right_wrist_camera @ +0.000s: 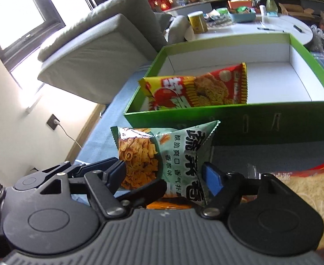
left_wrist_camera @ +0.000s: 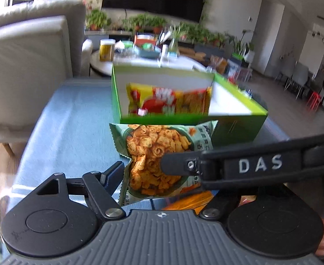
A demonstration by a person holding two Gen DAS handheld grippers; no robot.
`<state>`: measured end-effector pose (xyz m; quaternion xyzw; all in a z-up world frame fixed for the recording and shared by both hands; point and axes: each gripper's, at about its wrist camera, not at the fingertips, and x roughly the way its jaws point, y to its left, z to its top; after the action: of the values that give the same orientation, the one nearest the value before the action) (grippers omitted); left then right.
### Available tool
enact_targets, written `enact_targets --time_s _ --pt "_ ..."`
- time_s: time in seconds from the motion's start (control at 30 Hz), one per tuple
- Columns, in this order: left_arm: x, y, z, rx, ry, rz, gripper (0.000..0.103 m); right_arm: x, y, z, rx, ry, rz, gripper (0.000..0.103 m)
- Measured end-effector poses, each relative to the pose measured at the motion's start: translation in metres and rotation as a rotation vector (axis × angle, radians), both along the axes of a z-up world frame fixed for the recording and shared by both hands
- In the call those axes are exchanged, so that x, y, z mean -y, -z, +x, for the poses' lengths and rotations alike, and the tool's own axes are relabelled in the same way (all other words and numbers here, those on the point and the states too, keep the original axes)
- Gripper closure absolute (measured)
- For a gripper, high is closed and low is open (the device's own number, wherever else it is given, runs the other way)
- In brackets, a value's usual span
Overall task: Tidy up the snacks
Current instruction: 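Grasp the green vegetable-crisps bag with the right gripper, then lift the green crisps bag with the right gripper over the green box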
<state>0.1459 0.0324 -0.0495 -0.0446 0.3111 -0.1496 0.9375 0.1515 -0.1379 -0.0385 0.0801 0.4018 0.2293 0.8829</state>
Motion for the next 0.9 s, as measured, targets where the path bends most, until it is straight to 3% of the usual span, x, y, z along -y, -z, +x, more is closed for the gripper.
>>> enact_targets --time_s 0.2,0.3,0.63,0.9 --pt "0.011 -0.039 -0.022 0.155 0.010 0.048 0.030 0.003 -0.036 -0.018 0.130 0.005 0.039 0.026" --pt "0.017 -0.053 -0.022 0.192 0.019 0.059 0.030 0.008 -0.050 -0.020 0.181 0.005 0.048 0.027" --pt "0.038 -0.076 0.014 0.207 0.044 0.077 0.030 0.030 -0.073 0.013 0.216 0.053 0.109 0.027" --pt "0.049 -0.069 0.052 0.181 0.023 0.114 0.029 0.025 -0.074 0.044 0.233 0.067 0.062 0.026"
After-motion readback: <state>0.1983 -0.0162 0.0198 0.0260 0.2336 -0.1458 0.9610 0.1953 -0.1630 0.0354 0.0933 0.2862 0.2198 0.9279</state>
